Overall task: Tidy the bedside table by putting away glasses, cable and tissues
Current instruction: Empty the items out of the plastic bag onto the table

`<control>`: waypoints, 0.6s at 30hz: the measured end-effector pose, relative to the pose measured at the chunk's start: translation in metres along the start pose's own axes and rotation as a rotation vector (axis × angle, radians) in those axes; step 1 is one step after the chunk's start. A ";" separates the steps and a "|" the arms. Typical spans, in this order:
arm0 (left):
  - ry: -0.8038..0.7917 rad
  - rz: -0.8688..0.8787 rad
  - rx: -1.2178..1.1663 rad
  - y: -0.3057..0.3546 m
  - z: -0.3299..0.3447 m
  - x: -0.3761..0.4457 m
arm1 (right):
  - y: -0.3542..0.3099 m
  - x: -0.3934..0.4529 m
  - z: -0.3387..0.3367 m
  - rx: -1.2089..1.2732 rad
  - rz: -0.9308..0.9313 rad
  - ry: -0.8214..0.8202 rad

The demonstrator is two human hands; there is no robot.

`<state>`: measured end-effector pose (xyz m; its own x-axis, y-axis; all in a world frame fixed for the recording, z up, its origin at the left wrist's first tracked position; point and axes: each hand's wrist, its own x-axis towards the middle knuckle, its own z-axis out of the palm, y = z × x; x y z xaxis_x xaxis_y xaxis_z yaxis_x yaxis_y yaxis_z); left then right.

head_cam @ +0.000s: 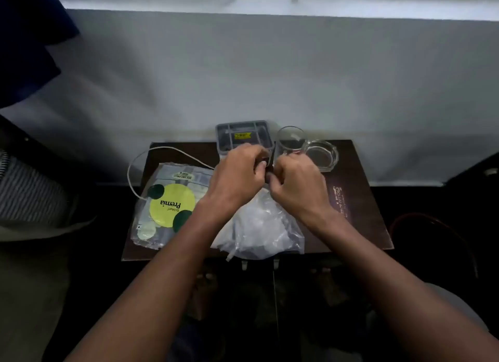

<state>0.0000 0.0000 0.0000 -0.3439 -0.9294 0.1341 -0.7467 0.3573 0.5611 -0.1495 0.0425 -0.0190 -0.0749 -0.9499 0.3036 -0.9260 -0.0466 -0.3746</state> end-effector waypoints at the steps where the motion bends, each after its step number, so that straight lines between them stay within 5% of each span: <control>1: -0.008 0.009 0.000 -0.008 0.000 -0.001 | 0.000 -0.002 0.008 -0.003 0.032 -0.104; 6: -0.061 -0.136 0.018 -0.037 -0.012 -0.014 | 0.000 0.002 0.029 0.036 0.127 -0.368; 18: -0.202 -0.531 0.072 -0.127 -0.061 -0.043 | -0.012 0.028 0.024 0.284 0.198 -0.651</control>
<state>0.1445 -0.0111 -0.0276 -0.0079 -0.9496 -0.3135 -0.8813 -0.1415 0.4510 -0.1318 0.0090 -0.0273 0.0861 -0.9361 -0.3411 -0.7796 0.1499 -0.6081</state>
